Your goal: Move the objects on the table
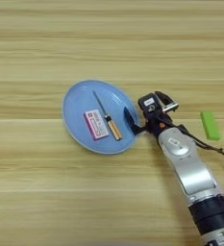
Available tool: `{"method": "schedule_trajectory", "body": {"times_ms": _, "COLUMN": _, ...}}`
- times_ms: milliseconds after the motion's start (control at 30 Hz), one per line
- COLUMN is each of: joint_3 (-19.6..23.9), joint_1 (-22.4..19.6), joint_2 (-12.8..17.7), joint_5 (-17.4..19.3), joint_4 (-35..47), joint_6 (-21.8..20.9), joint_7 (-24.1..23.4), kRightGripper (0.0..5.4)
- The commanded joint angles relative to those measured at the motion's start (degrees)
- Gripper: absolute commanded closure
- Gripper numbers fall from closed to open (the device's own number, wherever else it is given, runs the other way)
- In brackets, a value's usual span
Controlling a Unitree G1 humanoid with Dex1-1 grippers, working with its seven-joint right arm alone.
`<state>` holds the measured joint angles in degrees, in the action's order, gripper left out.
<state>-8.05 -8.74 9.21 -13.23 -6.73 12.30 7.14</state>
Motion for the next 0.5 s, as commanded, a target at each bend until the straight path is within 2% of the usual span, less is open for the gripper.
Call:
{"method": "schedule_trajectory", "body": {"times_ms": 33, "joint_3": 1.8, "joint_1": -2.4, "joint_2": 1.9, "joint_5": -0.3, "joint_4": 0.4, "joint_6": -0.8, "joint_7": -0.8, "kRightGripper": 0.03}}
{"method": "schedule_trajectory", "body": {"times_ms": 500, "joint_3": 3.6, "joint_1": -0.6, "joint_2": 3.2, "joint_5": 0.1, "joint_4": 3.4, "joint_6": -0.4, "joint_7": -0.4, "kRightGripper": 0.03}}
